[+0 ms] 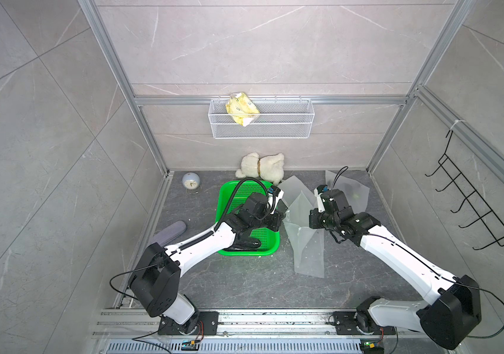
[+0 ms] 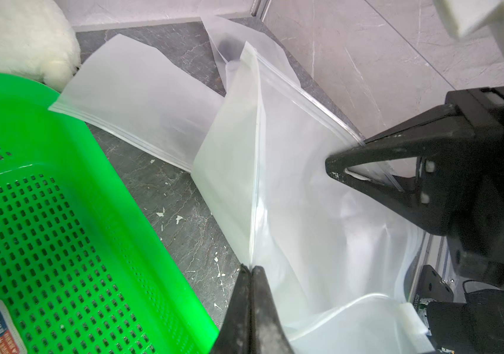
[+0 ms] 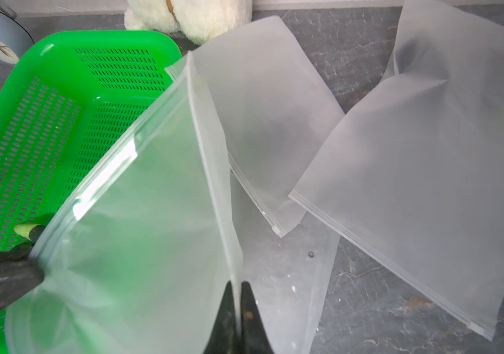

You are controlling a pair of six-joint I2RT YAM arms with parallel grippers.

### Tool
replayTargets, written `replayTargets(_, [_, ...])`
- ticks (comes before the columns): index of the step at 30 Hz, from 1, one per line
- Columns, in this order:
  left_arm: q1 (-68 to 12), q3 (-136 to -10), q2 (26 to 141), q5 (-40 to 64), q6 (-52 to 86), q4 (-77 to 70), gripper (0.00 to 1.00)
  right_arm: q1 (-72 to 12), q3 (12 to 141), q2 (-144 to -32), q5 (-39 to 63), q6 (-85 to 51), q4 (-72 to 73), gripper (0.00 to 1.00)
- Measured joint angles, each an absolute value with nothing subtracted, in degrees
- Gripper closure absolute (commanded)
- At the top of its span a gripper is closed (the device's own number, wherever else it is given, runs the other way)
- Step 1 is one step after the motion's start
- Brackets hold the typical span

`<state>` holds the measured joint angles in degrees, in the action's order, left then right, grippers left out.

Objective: Place the eggplant in a zip-top bag and seal the zipper
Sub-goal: Open the zipper of the food storage bag at the center of the board.

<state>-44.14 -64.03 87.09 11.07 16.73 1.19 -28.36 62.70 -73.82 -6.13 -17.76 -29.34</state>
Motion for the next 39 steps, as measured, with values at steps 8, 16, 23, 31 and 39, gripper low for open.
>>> replayTargets(8, [-44.1,-64.3,84.2,10.5,16.6,1.4,1.00,-28.4,72.2,-75.0,-4.2,-15.8,-31.8,1.00])
replayTargets(16, [-44.1,-67.9,80.4,9.9,15.9,2.4,1.00,-28.4,79.4,-74.6,-2.9,-15.4,-36.7,1.00])
replayTargets(23, [-44.1,-69.3,78.6,10.0,15.8,3.4,1.00,-28.4,79.1,-73.6,-3.7,-14.9,-40.2,1.00])
replayTargets(31, [-44.1,-69.3,81.6,9.5,15.9,5.6,1.00,-28.4,71.7,-75.0,-5.3,-14.9,-39.9,1.00])
replayTargets(39, [-44.1,-68.9,87.0,11.3,16.8,6.1,1.00,-28.4,69.8,-78.5,-5.1,-15.0,-37.3,1.00])
